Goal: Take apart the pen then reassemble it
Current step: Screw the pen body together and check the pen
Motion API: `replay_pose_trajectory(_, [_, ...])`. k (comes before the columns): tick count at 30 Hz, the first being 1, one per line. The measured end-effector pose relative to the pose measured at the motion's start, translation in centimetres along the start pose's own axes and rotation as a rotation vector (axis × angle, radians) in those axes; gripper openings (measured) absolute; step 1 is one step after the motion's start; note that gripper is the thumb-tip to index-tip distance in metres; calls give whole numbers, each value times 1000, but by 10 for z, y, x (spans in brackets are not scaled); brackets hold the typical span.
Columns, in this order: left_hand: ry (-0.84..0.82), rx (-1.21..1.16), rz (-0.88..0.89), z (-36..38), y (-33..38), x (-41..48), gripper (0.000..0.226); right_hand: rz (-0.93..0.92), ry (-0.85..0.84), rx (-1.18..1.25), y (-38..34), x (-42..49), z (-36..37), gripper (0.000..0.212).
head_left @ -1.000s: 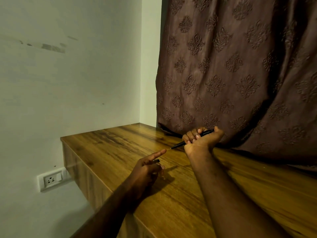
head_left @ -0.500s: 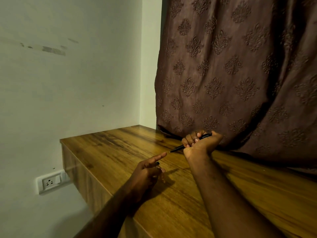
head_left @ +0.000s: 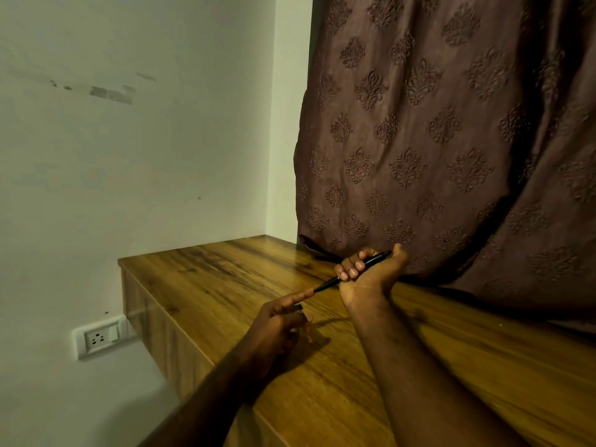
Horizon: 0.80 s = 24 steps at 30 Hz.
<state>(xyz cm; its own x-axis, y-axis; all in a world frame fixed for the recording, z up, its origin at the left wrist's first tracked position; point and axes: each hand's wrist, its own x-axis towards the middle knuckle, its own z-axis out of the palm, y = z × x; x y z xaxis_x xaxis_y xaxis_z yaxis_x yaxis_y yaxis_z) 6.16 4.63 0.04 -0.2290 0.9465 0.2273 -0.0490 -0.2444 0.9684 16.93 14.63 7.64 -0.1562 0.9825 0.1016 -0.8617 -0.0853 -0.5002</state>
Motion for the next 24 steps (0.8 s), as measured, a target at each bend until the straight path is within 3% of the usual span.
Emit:
replay_pose_trajectory(7, [213,78,83,0,-5,2,15,125,-42,-109,23,1,2,50])
replay_pose_trajectory(12, [234,37,85,-2,-7,3,20,187,52,-260,32,5,-1,44])
replay_pose_trajectory(17, [195,34,76,-3,-4,1,28,231,42,-662,35,13,-30,27])
replay_pose_trajectory(21, [234,21,49,-3,-5,0,28,263,-30,-684,36,19,-42,14])
replay_pose_trajectory(24, [302,95,41,-3,-11,4,26,242,-51,-716,38,21,-48,19])
